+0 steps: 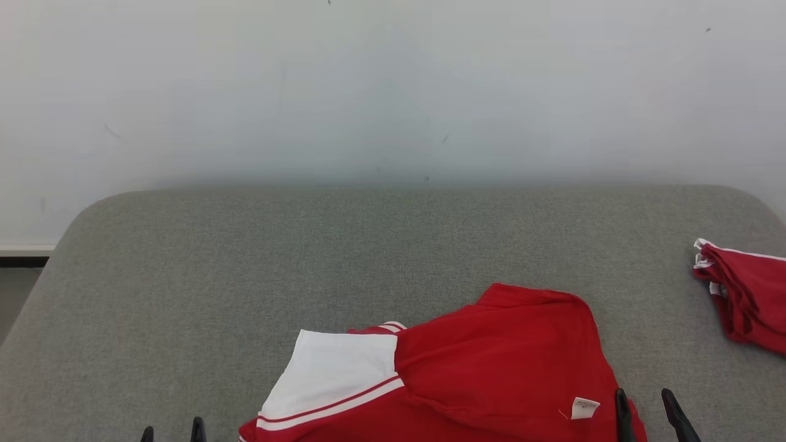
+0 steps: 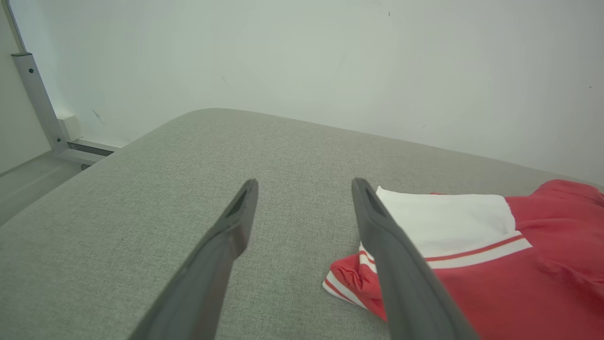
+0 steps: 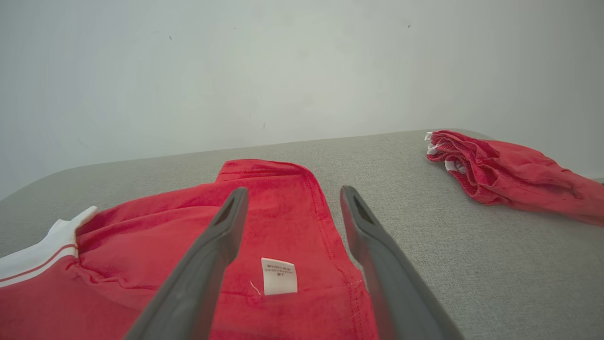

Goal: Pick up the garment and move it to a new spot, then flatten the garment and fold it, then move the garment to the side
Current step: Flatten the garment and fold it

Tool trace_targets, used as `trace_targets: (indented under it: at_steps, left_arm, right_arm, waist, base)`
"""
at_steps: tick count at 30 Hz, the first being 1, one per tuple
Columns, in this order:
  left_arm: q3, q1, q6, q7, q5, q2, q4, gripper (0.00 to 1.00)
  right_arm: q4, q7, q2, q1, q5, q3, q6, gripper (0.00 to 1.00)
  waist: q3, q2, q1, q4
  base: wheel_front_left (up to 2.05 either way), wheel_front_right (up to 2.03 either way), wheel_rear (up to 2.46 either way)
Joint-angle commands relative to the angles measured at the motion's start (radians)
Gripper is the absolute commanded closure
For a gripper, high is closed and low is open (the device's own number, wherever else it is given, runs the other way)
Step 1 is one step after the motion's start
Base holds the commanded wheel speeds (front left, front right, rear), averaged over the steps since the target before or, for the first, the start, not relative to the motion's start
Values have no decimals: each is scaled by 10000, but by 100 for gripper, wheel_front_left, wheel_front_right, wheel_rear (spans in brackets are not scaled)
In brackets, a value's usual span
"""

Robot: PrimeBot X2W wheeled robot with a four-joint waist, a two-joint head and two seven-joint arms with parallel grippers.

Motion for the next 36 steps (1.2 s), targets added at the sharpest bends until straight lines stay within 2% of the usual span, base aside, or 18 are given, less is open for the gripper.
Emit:
trace_targets:
  at_steps: [1,30,32,36]
  left_arm:
    - [8,113,-4,-28,-40,-13,20,0]
    - [-62,-30,26,-28,3,-11,39,0]
    - [-87,-266,-24,-28,119,-13,36,0]
    - [-261,-929,-169,-28,338,109,234,0]
  right_arm:
    - [23,-57,-33,51,65,30,-27,0]
    - [17,216,-70,-164,246,8,-27,0]
    - [-16,459,-91,-190,326,-139,-27,0]
    - [62,1727,-294,-403,562,-471,-27,0]
  waist:
    - [21,0,1,-15]
    - [219,0,1,-76]
    - [247,0,1,-69]
    - [374,0,1,-106]
  base:
    - [0,0,0]
    - [0,0,0]
    - [0,0,0]
    - [0,0,0]
